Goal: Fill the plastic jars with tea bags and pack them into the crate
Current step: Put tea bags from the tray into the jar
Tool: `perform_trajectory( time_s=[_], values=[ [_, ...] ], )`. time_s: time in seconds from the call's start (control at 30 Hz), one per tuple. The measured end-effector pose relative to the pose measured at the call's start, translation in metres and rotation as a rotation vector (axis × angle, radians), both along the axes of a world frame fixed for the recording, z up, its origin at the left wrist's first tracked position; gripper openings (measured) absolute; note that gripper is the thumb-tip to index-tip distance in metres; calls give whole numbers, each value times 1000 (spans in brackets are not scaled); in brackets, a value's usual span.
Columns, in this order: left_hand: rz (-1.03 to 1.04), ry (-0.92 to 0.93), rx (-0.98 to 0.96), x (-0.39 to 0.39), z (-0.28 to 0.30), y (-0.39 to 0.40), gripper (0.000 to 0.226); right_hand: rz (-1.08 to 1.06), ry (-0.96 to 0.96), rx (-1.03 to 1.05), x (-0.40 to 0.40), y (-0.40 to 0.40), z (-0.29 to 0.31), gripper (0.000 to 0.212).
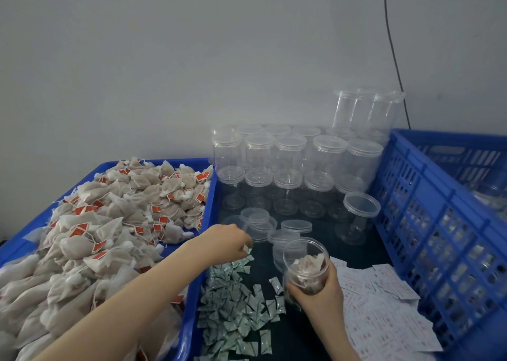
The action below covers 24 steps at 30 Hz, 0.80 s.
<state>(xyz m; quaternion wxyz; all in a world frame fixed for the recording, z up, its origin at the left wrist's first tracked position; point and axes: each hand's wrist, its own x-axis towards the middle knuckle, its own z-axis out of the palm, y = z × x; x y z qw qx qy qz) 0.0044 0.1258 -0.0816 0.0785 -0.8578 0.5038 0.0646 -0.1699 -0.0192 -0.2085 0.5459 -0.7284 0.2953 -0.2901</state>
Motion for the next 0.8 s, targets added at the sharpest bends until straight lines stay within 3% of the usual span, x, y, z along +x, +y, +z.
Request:
perform_trajectory(
  time_s=[0.1,0.27,0.8],
  values=[
    [29,110,117,2,-13,-18,38,-4,8,3,0,-1,-8,108],
    [48,61,252,7,-29,-44,41,21,2,12,9,0,-7,104],
    [125,-125,302,12,-58,-50,31,2,4,-94,12,8,-3,100]
  ],
)
